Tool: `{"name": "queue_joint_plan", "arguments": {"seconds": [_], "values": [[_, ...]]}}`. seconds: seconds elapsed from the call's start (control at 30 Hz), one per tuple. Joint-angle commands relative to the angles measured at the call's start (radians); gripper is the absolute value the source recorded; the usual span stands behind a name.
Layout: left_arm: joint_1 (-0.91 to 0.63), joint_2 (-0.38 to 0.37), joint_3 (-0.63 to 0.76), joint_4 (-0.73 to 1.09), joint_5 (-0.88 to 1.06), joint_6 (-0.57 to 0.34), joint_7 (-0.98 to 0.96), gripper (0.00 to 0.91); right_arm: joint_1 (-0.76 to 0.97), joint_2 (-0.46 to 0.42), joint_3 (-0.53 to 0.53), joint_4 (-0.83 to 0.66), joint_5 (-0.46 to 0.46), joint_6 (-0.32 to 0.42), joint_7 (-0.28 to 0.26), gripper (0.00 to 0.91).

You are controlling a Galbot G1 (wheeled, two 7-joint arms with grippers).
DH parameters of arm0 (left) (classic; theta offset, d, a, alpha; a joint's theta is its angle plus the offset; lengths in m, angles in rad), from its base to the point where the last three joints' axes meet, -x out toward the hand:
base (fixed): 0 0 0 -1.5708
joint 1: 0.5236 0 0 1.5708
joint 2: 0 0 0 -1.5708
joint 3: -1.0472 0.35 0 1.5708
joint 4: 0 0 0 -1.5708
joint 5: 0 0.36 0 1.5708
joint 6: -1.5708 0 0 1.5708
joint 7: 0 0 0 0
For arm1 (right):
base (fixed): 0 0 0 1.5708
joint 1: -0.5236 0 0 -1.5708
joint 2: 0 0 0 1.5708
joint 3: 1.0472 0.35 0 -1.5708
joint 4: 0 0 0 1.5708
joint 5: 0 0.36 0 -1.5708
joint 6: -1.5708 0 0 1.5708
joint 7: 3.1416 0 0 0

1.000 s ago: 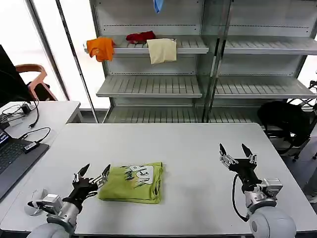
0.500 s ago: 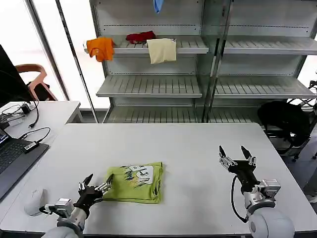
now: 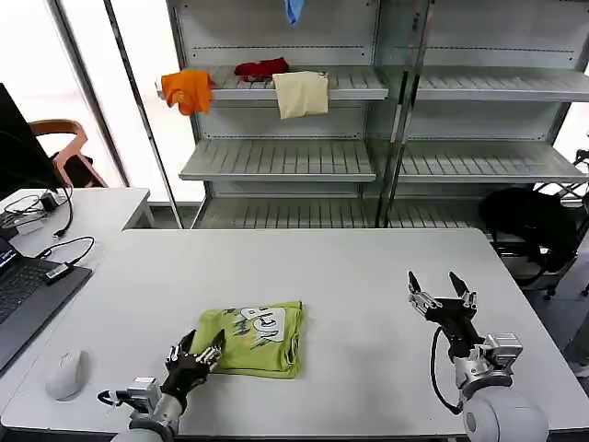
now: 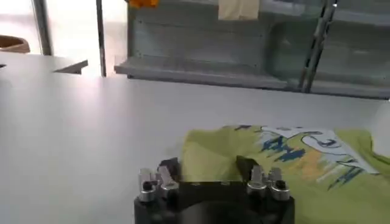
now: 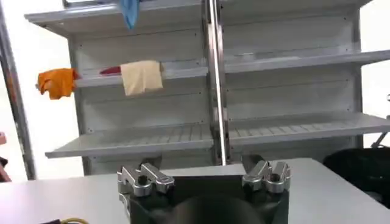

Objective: Fold and organize the clothes.

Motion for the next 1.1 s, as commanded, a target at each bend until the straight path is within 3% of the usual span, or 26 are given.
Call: {"name": "queue_joint_plan", "arguments": {"seconds": [0.03,0.6,0.77,0.93,1.1], "values": [[0.003,-0.01,0.024,0.008,0.006,-0.017,-0.004,0.01,-0.003,-0.001,0.004,0.003,0.001,0.001,0.001,0.907],[0.006,-0.005,-0.037,-0.034,0.079,-0.116,0.03,0.01,-0.008,-0.001,0.005,0.015,0.001,0.001,0.006,0.907],[-0.003,0.033,-0.146,-0.077,0.207,-0.146,0.065,0.01,-0.008,-0.003,0.01,0.015,0.007,0.001,0.006,0.907],[-0.031,0.093,-0.342,-0.057,0.377,-0.189,0.156,0.01,-0.009,-0.006,0.013,0.005,0.012,0.008,0.005,0.907],[-0.068,0.194,-0.488,-0.02,0.684,-0.317,0.156,0.01,-0.005,-0.004,0.015,-0.01,0.021,0.016,0.004,0.907]]}}
